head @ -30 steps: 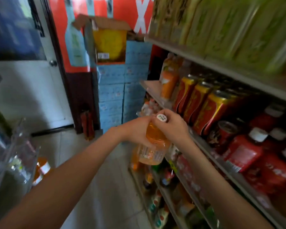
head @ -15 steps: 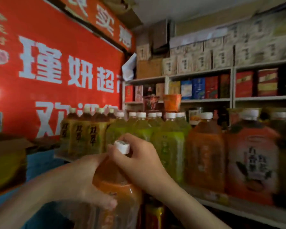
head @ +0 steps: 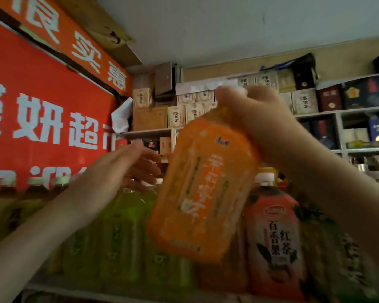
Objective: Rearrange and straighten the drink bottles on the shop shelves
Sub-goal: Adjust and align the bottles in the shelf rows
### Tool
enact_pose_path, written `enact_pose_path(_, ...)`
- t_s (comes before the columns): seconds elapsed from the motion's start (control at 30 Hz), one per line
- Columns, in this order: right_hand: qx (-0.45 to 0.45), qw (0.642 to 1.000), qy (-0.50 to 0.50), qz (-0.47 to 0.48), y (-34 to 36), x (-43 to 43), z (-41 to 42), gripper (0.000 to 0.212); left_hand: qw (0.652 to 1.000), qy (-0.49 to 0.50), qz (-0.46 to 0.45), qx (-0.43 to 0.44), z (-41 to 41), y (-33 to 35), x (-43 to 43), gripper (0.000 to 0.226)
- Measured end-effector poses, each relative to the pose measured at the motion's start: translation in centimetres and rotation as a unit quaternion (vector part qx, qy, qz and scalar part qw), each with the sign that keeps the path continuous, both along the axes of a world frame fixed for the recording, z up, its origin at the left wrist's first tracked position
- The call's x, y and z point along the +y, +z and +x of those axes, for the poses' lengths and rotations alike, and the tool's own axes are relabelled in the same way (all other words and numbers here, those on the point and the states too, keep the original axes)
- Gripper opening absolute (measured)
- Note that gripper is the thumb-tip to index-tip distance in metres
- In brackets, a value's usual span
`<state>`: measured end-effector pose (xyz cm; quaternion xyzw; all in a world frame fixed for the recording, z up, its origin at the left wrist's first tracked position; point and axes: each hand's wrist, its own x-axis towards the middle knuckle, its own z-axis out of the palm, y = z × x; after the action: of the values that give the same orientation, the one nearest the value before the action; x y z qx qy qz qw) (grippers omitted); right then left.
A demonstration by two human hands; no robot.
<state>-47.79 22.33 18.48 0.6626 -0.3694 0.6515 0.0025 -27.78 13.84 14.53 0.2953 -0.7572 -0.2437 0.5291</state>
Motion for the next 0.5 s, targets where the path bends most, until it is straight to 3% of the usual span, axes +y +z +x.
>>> enact_pose_path(0.07,-0.021,0.999,-0.046,-0.021,1.0,0.3,-1.4,0.02,0.999,0.019,-0.019,-0.04,-0.4,-0.8,-1.2,0.032)
enact_pose_path(0.17,-0.052,0.995,-0.087,-0.017,2.1,0.1,-3.6,0.02,0.988,0.001,-0.118,-0.104,-2.0,-0.6,-1.4,0.014)
enact_pose_path(0.3,-0.096,0.987,-0.125,-0.018,3.2,-0.1,-5.7,0.022,0.983,-0.011,-0.149,-0.109,-3.6,0.9,-2.4,0.013)
enact_pose_path(0.5,-0.18,0.962,-0.174,-0.11,3.4,0.1,-7.6,0.021,0.953,0.02,-0.217,-0.213,-6.3,0.7,-4.3,0.017)
